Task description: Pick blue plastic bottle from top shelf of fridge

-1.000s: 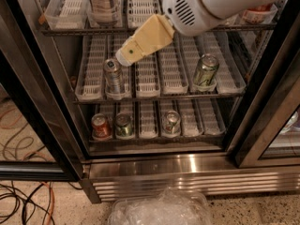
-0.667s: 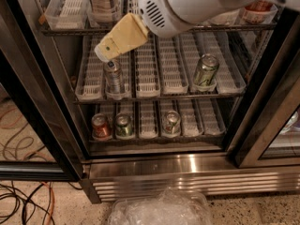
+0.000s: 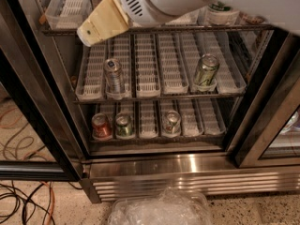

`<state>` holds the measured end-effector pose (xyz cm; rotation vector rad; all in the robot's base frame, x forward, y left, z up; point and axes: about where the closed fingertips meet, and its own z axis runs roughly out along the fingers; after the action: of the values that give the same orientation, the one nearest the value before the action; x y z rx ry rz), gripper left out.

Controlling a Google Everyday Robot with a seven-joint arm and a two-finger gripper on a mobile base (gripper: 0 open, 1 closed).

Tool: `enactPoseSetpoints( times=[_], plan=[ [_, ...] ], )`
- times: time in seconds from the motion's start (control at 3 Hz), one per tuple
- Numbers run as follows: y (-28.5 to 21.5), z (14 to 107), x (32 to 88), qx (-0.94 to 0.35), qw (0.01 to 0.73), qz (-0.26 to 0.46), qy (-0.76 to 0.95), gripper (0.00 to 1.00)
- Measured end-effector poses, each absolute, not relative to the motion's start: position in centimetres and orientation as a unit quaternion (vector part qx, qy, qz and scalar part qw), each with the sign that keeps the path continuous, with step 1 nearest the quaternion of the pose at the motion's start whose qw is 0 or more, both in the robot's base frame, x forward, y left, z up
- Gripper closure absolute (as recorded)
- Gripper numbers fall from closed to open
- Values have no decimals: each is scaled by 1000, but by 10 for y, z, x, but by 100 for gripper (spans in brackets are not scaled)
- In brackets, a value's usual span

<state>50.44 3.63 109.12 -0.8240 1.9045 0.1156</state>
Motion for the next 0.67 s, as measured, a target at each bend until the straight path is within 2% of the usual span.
enactPoseSetpoints(
  times=[0.67],
  plan=[
    [36, 1091, 504, -342, 507, 48, 790, 0]
  ],
)
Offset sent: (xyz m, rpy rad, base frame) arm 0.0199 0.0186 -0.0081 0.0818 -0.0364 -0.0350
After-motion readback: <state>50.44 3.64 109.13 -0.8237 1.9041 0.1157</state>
